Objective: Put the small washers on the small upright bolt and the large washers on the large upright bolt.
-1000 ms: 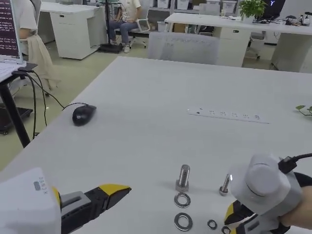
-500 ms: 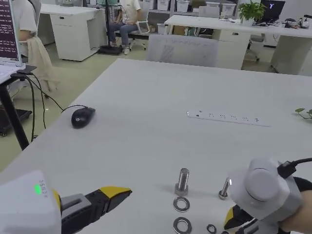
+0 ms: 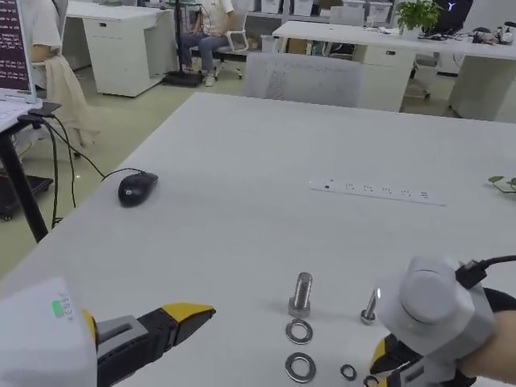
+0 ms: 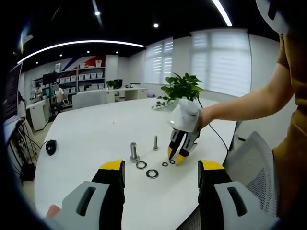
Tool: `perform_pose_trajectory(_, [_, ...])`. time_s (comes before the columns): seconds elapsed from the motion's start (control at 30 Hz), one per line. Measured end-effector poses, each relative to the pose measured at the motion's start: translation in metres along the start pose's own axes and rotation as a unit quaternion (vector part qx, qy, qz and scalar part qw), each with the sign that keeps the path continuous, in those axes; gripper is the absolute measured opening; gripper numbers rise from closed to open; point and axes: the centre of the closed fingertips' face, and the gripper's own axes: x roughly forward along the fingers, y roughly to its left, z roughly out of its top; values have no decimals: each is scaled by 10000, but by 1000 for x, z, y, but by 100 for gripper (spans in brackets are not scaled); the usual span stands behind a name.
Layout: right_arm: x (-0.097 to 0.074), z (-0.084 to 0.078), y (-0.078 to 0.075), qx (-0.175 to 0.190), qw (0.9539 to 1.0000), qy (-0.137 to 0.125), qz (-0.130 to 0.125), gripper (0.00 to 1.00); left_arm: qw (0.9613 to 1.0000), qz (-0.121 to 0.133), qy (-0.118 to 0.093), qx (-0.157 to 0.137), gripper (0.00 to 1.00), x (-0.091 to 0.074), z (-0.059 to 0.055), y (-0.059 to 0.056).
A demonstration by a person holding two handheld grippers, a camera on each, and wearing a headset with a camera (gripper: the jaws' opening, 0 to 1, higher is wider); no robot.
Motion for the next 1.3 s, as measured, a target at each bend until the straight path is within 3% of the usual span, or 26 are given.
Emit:
perform_pose_trajectory(0.27, [0,1,-2,196,9997,-29,-115,19,10000,-1,48,-11,61,-1,-4,-2])
perform_pose_trajectory(0.73, [0,1,-2,266,9996,-34,-102,16,10000,43,18,-36,61,-3,-2,0])
perform_pose_trajectory(1.3, [1,0,-4,58,9999,81,-62,14,10000,47,37,-41,61,-2,-4,0])
